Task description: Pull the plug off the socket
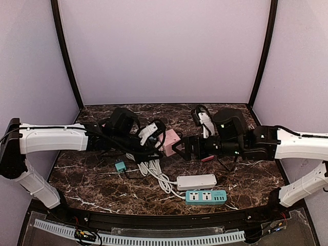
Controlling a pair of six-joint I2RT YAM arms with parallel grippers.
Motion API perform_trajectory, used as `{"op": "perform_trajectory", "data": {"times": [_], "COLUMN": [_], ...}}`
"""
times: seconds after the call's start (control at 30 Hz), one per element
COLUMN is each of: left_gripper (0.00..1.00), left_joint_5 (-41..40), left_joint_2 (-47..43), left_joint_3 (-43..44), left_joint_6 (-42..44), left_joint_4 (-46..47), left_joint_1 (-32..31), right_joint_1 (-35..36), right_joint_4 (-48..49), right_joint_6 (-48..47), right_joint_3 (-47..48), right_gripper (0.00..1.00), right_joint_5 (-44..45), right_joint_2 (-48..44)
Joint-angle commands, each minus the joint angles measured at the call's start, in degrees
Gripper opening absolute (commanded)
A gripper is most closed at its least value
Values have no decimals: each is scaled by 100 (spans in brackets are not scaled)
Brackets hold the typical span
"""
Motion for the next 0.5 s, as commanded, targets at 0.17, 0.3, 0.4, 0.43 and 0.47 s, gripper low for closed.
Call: {"op": "perform_trajectory", "data": {"times": [0.17,0.3,0.4,0.43,0.47], "left_gripper": [1,1,1,1,1], "left_joint_5": [362,403,389,376,367], "left_joint_2": [131,119,97,89,77], "left_joint_3": [279,289,295,296,291], "left_joint_6": [-187,-181,-160,-149,-145], "left_joint_4": [-264,-292,-315,-322,-327], "left_joint_1": [167,175,174,173,172], "right_joint_1": [447,481,479,480,483], "right_joint_4": [-1415,-1707,-1761,-1770,-1770], "right_joint_6": [-487,-429,-432,-459,-487], "right_joint_3": [1377,1753,1858,1880,1902], "right_gripper": [99,99,99,99,98], "right_joint_5": [1065,1410,1545,1563,1582], "right_joint_2": [1390,1784,1919,1953,1986]}}
